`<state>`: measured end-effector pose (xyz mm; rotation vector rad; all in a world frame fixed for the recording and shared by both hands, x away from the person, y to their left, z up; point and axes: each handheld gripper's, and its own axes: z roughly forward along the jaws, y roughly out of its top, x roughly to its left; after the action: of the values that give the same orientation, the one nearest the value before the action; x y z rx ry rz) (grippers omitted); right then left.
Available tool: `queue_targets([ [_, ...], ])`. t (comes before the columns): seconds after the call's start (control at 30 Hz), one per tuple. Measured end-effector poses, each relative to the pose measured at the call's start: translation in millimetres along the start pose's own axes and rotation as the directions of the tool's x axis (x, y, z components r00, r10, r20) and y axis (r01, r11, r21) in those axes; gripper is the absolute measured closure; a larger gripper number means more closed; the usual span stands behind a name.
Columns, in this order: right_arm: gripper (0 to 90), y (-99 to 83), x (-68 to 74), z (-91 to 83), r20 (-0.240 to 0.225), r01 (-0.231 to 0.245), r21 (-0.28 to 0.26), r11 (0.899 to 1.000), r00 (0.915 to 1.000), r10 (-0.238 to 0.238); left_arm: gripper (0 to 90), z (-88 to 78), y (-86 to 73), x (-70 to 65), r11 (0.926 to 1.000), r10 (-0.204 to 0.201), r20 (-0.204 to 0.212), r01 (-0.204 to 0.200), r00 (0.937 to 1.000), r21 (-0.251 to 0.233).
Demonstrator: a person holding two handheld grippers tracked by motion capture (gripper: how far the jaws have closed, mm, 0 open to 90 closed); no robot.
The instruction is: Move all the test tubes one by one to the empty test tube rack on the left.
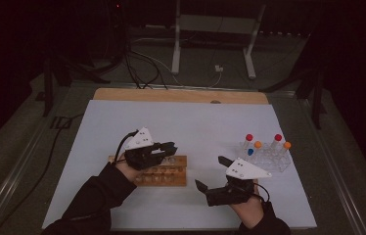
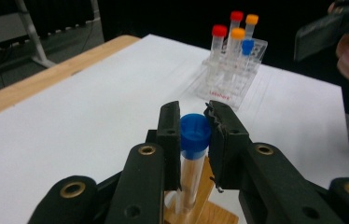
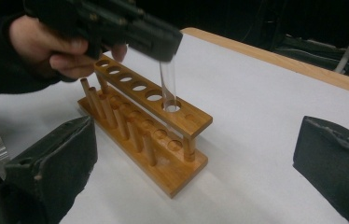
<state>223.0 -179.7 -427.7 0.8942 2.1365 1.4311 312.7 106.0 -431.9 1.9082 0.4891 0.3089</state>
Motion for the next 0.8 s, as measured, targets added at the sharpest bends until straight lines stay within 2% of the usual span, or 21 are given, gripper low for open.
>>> queue_targets([
  [0.3, 0.0, -1.4, 0.2, 1.0, 0.000, 0.000, 0.006, 1.000, 1.0000, 0.000, 77.1, 5.3, -15.0, -0.7, 0.9995, -0.025, -0.010, 0.025, 0.9996, 0.016],
  [0.67, 0.0, -2.0, 0.5, 0.5, -0.004, 0.006, 0.001, 1.000, 1.0000, -0.006, 76.9, 15.4, -24.7, -5.1, 0.9978, -0.004, -0.031, 0.006, 0.9995, 0.066],
  [0.8, 0.0, -1.6, -0.6, 0.0, -0.019, 0.001, -0.004, 1.000, 0.9998, -0.001, 76.8, 16.3, -25.6, -6.0, 0.9979, 0.003, -0.034, 0.000, 0.9994, 0.065],
])
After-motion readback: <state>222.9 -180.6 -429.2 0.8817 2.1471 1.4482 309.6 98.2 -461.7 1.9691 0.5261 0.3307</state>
